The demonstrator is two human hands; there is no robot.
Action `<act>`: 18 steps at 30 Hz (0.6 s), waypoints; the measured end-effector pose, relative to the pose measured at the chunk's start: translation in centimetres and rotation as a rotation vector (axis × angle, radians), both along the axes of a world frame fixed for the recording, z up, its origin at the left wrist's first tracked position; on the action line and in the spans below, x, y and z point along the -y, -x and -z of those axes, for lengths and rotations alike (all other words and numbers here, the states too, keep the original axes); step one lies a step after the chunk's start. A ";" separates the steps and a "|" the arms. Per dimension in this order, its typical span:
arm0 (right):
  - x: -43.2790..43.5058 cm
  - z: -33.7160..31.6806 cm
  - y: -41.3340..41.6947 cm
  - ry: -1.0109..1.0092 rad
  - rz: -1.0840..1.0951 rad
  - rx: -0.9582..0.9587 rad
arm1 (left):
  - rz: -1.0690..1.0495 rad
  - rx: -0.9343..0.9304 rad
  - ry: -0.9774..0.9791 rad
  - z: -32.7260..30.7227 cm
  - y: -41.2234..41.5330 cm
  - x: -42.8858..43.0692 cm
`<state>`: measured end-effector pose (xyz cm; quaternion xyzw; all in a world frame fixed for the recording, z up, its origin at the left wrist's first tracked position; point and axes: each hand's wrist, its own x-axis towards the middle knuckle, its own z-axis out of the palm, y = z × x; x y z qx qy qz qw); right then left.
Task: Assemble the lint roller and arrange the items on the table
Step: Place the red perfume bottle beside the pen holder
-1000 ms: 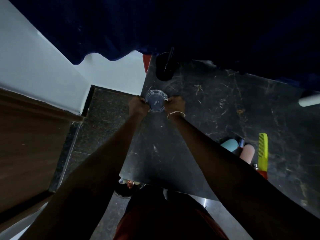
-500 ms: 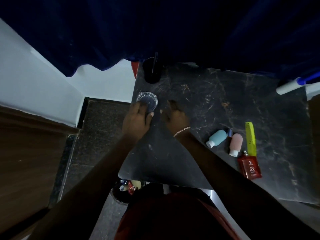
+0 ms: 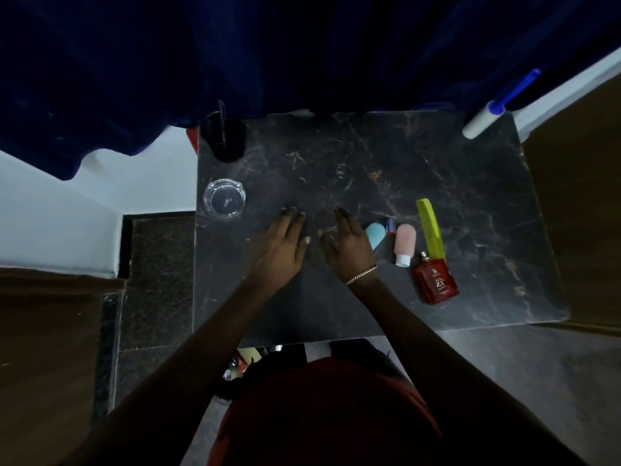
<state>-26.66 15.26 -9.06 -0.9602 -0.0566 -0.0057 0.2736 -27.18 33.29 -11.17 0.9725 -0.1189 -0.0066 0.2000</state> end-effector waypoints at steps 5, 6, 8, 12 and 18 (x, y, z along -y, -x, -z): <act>5.1 -0.3 1.1 -0.003 0.086 0.008 | 0.047 0.023 0.005 -0.5 0.4 5.2; 6.1 -0.4 1.4 0.002 0.100 0.002 | 0.056 0.033 -0.014 -0.7 0.6 6.3; 8.2 -0.5 1.9 0.013 0.094 0.001 | 0.073 0.027 -0.036 -1.1 1.0 8.4; 13.3 -0.7 3.4 0.033 0.105 0.039 | 0.110 0.008 -0.035 -1.7 2.0 13.2; 21.0 0.5 5.6 0.109 0.186 -0.049 | 0.072 -0.130 0.079 -1.3 5.0 20.7</act>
